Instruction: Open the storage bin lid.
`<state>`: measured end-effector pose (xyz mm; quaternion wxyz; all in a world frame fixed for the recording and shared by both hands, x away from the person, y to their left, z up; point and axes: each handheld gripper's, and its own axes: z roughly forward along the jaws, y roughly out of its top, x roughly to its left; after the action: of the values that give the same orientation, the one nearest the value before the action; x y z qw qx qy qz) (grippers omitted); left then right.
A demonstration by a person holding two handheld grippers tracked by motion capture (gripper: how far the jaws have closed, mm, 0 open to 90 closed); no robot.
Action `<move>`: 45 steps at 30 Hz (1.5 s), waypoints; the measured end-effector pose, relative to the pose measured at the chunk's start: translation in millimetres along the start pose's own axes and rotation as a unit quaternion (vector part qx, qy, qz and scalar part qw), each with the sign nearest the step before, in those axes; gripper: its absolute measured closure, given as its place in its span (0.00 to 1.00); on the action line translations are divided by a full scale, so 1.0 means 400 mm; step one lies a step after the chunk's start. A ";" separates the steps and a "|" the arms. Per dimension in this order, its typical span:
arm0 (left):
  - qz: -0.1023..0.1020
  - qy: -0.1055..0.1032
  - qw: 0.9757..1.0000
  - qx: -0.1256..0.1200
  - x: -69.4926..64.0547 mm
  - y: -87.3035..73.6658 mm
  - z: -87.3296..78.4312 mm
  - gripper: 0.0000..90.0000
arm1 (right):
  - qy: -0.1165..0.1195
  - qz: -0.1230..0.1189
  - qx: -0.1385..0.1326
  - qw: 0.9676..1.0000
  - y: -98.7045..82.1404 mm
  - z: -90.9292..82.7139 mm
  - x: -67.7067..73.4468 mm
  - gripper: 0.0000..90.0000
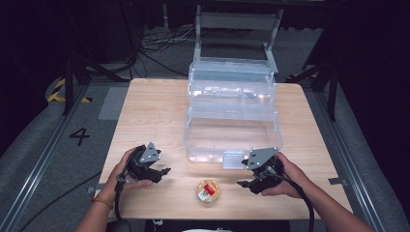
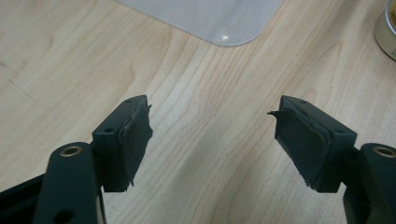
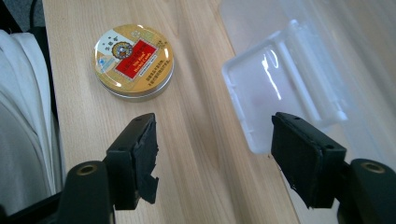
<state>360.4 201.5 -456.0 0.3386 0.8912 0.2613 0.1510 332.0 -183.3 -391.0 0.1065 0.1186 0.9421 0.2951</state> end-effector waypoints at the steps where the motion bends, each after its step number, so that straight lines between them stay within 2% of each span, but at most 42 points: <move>1: -0.007 -0.001 1.000 -0.003 0.005 -0.007 0.004 0.30 | 0.002 0.002 0.003 1.000 0.003 0.006 0.001 0.35; 2: -0.007 -0.001 1.000 -0.003 0.005 -0.007 0.004 0.30 | 0.002 0.002 0.003 1.000 0.003 0.006 0.001 0.35; 4: -0.022 -0.009 1.000 -0.007 0.013 -0.024 0.008 0.30 | 0.012 -0.007 0.012 1.000 0.014 0.023 0.004 0.35; 6: -0.028 -0.012 1.000 -0.009 0.016 -0.031 0.010 0.30 | 0.014 -0.006 0.014 1.000 0.017 0.028 0.006 0.34; 9: -0.043 -0.019 0.999 -0.018 0.017 -0.044 0.016 0.31 | 0.021 -0.018 0.032 0.999 0.031 0.048 0.013 0.34; 12: -0.036 -0.020 0.999 -0.004 0.011 -0.048 0.026 0.30 | 0.031 -0.025 0.045 0.998 0.043 0.069 0.020 0.33; 14: -0.041 -0.025 0.999 0.003 0.009 -0.052 0.035 0.29 | 0.036 -0.030 0.053 0.998 0.050 0.084 0.023 0.33; 21: -0.046 -0.027 0.999 -0.006 0.010 -0.058 0.038 0.27 | 0.066 -0.030 0.082 0.994 0.078 0.135 0.047 0.29; 25: -0.046 -0.027 0.999 -0.007 0.010 -0.059 0.038 0.27 | 0.085 -0.037 0.100 0.991 0.101 0.164 0.064 0.25; 32: -0.046 -0.027 0.999 -0.007 0.010 -0.059 0.038 0.27 | 0.090 -0.043 0.123 0.987 0.132 0.199 0.082 0.23; 36: -0.046 -0.027 0.999 -0.007 0.010 -0.059 0.038 0.27 | 0.098 -0.060 0.148 0.982 0.151 0.224 0.097 0.23; 45: -0.046 -0.027 0.999 -0.007 0.010 -0.059 0.038 0.27 | 0.089 -0.073 0.170 0.979 0.181 0.278 0.115 0.21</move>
<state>361.8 210.6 -482.6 0.3586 0.8796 0.2913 0.1135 329.9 -53.3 -444.4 0.0214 0.0385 0.9903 0.1316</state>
